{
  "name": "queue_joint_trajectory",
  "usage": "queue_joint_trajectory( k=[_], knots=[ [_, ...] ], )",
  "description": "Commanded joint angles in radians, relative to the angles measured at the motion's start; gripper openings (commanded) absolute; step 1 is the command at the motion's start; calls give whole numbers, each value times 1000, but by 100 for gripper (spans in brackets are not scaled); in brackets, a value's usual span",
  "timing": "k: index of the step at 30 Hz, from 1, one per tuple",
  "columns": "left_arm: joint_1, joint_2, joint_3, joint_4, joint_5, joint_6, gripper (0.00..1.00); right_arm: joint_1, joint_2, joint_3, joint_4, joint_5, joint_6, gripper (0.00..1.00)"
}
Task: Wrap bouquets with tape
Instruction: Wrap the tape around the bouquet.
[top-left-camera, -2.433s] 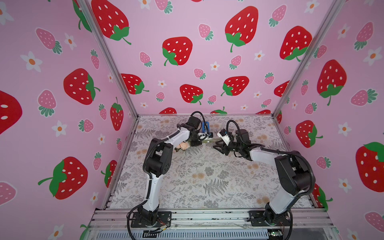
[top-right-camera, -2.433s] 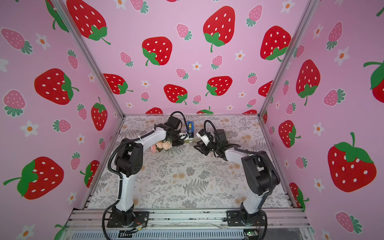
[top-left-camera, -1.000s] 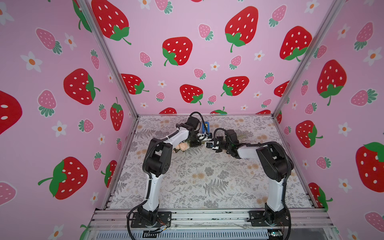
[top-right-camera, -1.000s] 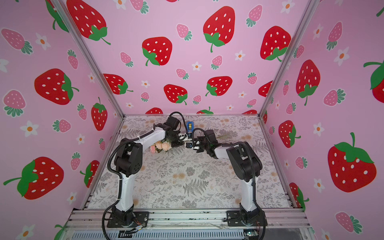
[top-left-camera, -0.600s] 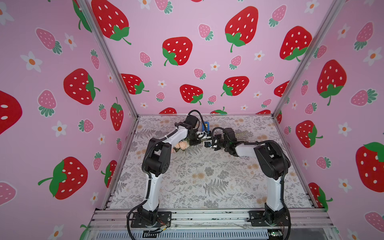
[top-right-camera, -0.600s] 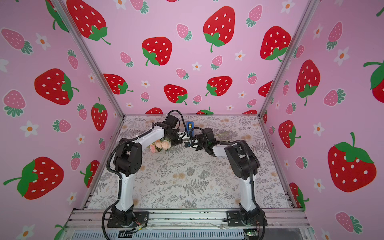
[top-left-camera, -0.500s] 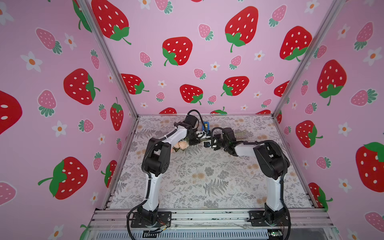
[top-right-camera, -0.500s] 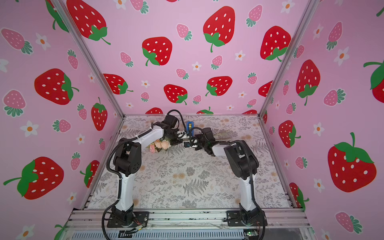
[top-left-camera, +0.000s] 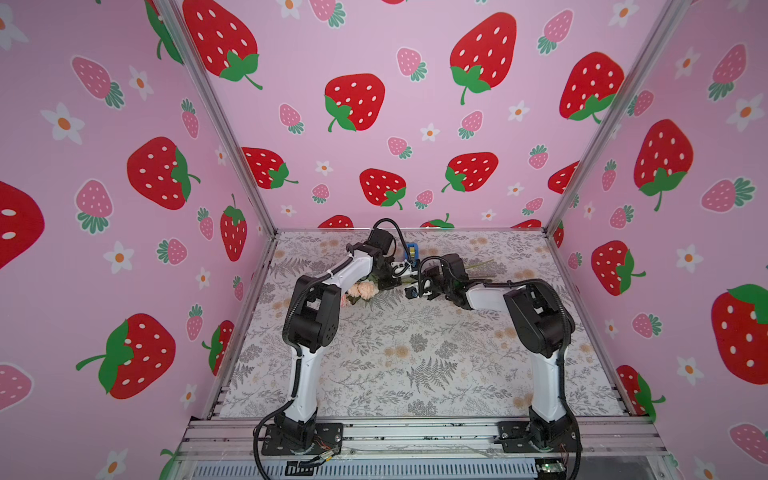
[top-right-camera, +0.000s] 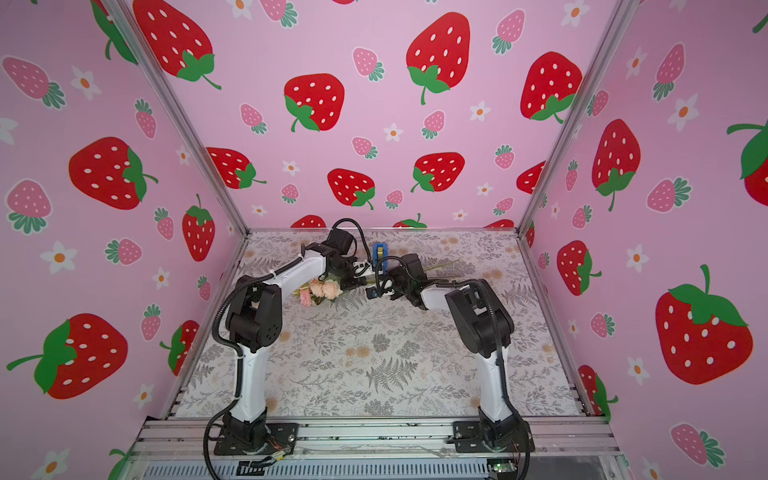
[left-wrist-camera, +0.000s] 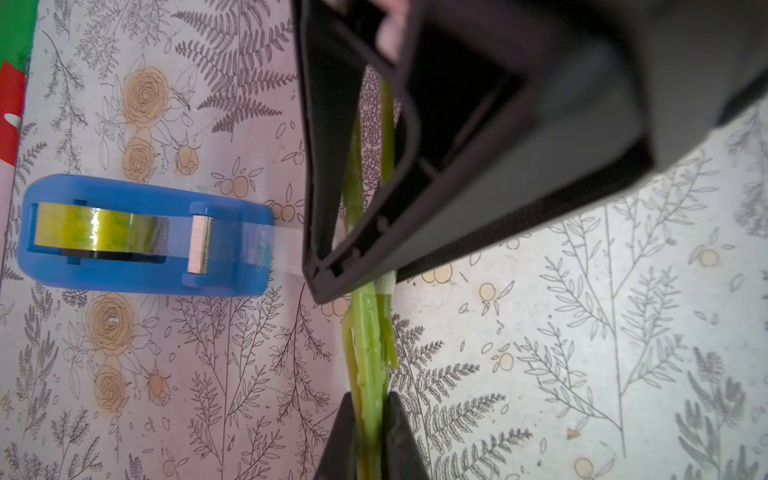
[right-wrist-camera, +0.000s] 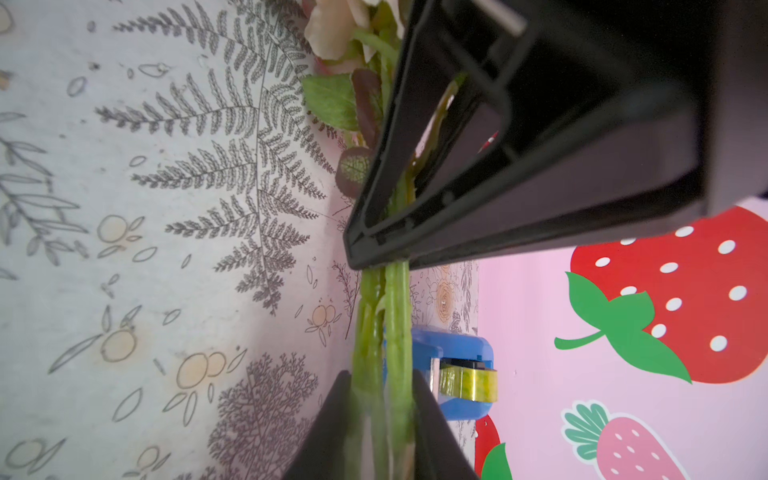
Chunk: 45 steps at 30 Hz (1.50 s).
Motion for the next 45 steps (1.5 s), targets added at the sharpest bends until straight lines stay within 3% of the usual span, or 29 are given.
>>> queue_joint_trajectory(
  k=[1,7,11,12,13,18,30,38,45],
  knots=[
    [-2,-9,42,-64,94,17,0,2,24,18,-22,51,-52,19],
    [-2,-9,43,-61,95,4,0,12,21,8,-1,84,-101,0],
    [-7,-11,38,-38,51,-5,1,14,-1,-12,19,76,-123,0],
    [-8,-12,38,-29,43,-13,17,14,-9,-20,28,72,-127,0],
    [-7,-11,39,-18,34,-28,24,15,-13,-24,34,70,-128,0],
    [-9,0,67,-2,9,-62,37,19,-30,-46,47,52,-131,0],
    [-21,13,82,-73,44,-78,42,25,-59,-84,116,56,-84,0],
    [-20,-1,103,-103,50,-109,52,29,-65,-91,131,69,-84,0],
    [-23,17,70,-1,-9,-116,59,34,-79,-104,138,53,-81,0]
  ],
)
